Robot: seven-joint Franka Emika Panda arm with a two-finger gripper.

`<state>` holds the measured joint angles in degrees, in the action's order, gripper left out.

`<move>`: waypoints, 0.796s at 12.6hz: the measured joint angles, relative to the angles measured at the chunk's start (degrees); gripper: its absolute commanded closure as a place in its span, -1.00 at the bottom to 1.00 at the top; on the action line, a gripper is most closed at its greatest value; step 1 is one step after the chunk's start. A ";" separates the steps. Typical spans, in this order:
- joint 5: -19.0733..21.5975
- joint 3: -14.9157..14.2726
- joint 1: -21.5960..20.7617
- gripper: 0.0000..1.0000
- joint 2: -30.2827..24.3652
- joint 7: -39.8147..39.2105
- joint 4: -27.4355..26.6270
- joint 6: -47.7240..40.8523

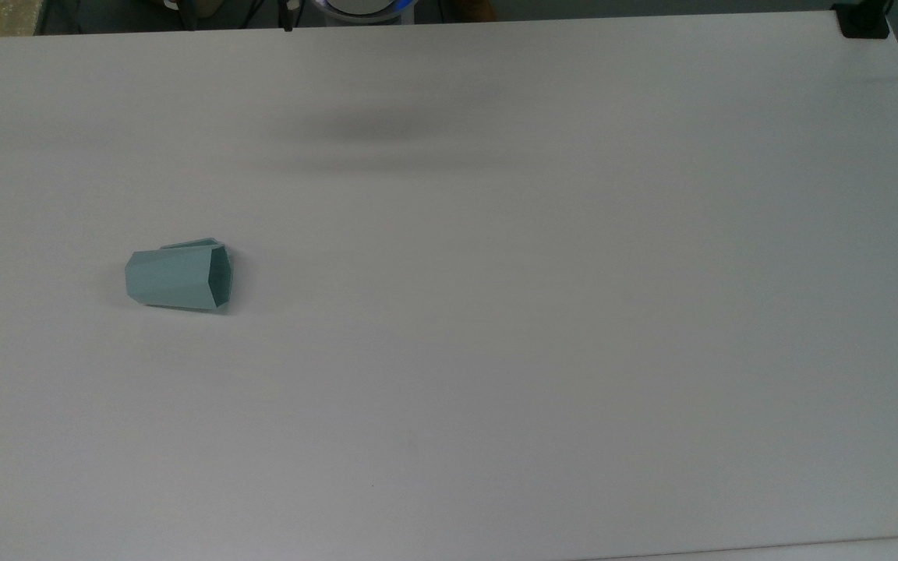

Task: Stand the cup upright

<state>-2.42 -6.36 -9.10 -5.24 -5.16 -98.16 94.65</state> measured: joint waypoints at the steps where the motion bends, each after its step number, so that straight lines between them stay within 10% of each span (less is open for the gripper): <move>1: -0.14 0.00 0.00 -1.00 0.00 -0.03 0.00 -0.01; 10: -1.99 0.34 -2.54 -1.00 4.05 5.32 -0.04 8.01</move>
<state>-4.41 -6.02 -11.64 -1.18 0.16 -98.20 102.65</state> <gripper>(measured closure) 0.000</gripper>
